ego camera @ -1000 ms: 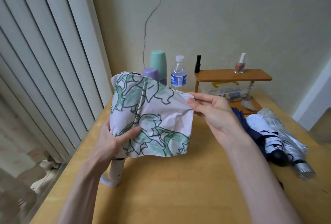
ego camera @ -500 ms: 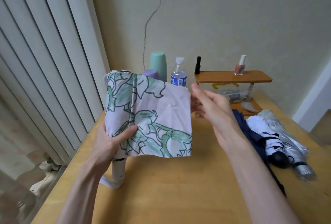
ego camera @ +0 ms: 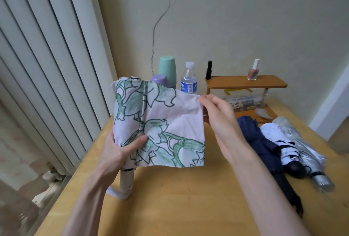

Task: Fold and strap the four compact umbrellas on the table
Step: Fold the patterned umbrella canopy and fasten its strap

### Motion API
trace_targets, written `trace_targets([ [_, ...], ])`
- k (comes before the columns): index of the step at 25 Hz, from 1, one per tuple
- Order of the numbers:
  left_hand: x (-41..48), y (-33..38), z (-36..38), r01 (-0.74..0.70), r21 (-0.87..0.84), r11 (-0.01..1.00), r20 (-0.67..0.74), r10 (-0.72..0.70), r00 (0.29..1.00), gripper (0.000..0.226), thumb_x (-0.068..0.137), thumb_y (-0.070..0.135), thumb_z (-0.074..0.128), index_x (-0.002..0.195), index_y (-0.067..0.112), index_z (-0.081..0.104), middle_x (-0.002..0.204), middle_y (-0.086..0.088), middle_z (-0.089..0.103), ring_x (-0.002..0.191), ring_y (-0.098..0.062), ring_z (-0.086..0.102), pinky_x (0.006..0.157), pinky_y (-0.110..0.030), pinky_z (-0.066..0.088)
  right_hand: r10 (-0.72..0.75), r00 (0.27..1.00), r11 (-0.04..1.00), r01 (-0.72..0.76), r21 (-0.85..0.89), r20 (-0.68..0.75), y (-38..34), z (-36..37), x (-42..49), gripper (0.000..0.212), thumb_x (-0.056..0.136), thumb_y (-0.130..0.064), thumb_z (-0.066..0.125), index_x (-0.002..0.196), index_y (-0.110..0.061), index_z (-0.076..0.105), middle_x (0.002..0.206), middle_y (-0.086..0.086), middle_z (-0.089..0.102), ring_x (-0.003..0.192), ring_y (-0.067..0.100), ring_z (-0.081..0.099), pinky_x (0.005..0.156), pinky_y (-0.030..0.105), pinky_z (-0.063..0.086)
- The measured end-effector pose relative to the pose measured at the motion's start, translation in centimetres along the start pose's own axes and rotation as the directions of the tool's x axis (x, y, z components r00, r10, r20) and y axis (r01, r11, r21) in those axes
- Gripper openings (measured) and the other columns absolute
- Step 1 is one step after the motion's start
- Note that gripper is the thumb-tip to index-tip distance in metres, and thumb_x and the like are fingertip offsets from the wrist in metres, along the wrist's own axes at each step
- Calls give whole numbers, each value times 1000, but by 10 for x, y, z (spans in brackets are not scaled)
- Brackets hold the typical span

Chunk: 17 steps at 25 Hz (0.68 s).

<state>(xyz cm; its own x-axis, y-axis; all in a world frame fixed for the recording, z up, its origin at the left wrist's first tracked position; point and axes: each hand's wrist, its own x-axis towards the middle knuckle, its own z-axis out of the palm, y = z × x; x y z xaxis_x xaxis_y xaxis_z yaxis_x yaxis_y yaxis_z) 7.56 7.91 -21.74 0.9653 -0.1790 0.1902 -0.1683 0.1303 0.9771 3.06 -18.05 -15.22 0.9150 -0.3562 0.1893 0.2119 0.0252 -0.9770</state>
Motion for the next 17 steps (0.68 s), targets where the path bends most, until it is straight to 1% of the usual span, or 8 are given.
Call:
trace_targets([
  [1, 0, 0, 2, -1, 14, 1000, 10, 1, 1000, 87, 52, 35, 98, 129, 15, 64, 114, -6, 80, 99, -28, 79, 73, -34, 65, -34, 999, 999, 34, -33, 10, 1, 0, 0, 24, 104, -34, 65, 100, -11, 73, 94, 9, 75, 88, 10, 65, 80, 23, 48],
  [3, -1, 0, 4, 2, 29, 1000, 20, -2, 1000, 76, 57, 27, 97, 125, 17, 65, 110, -4, 81, 96, -26, 79, 70, -31, 64, -125, 991, 989, 128, -73, 45, -1, -5, 0, 18, 102, -29, 68, 105, -11, 70, 87, 3, 75, 84, 6, 65, 77, 16, 48],
  [6, -2, 3, 2, 5, 38, 999, 25, -6, 1000, 73, 57, 26, 96, 123, 21, 65, 109, -2, 81, 95, -26, 80, 70, -31, 64, -181, 964, 969, 209, -135, 194, -7, -23, 4, 13, 100, -19, 71, 112, -13, 73, 98, 0, 79, 94, 7, 72, 79, 14, 52],
  [9, -3, 5, -2, 10, 92, 996, 52, -14, 999, 81, 52, 32, 98, 125, 23, 64, 111, -2, 81, 97, -27, 79, 74, -37, 66, -136, 945, 930, 226, -291, 296, -7, -28, 7, 16, 101, -19, 69, 114, -14, 77, 106, -6, 79, 96, 4, 72, 79, 14, 53],
  [11, -3, 6, -3, 12, 123, 992, 66, -21, 998, 82, 52, 34, 99, 126, 24, 64, 112, -2, 81, 99, -27, 79, 78, -42, 66, -94, 941, 913, 212, -350, 326, -3, -28, 8, 18, 101, -21, 69, 118, -16, 75, 111, -5, 78, 105, 9, 73, 88, 18, 55],
  [15, -3, 7, -3, 16, 159, 987, 70, -28, 997, 86, 51, 38, 100, 127, 25, 64, 114, 0, 80, 101, -28, 79, 84, -49, 64, 58, 917, 949, 72, -306, 395, -6, -36, 7, 24, 97, -34, 73, 109, -14, 69, 107, 18, 77, 104, 29, 72, 100, 35, 48],
  [16, -3, 8, -3, 14, 166, 986, 76, -27, 997, 88, 49, 39, 100, 128, 25, 63, 115, 0, 80, 102, -28, 79, 86, -51, 63, 97, 907, 939, 53, -339, 409, -8, -39, 5, 25, 97, -37, 72, 110, -15, 70, 107, 15, 78, 104, 28, 72, 102, 37, 49],
  [17, -3, 8, -3, 12, 176, 984, 83, -27, 996, 89, 49, 40, 99, 129, 26, 63, 116, 0, 80, 103, -28, 78, 88, -53, 63, 126, 896, 922, 53, -384, 426, -10, -41, 4, 25, 97, -39, 71, 111, -19, 73, 106, 6, 80, 103, 20, 73, 99, 36, 51],
])
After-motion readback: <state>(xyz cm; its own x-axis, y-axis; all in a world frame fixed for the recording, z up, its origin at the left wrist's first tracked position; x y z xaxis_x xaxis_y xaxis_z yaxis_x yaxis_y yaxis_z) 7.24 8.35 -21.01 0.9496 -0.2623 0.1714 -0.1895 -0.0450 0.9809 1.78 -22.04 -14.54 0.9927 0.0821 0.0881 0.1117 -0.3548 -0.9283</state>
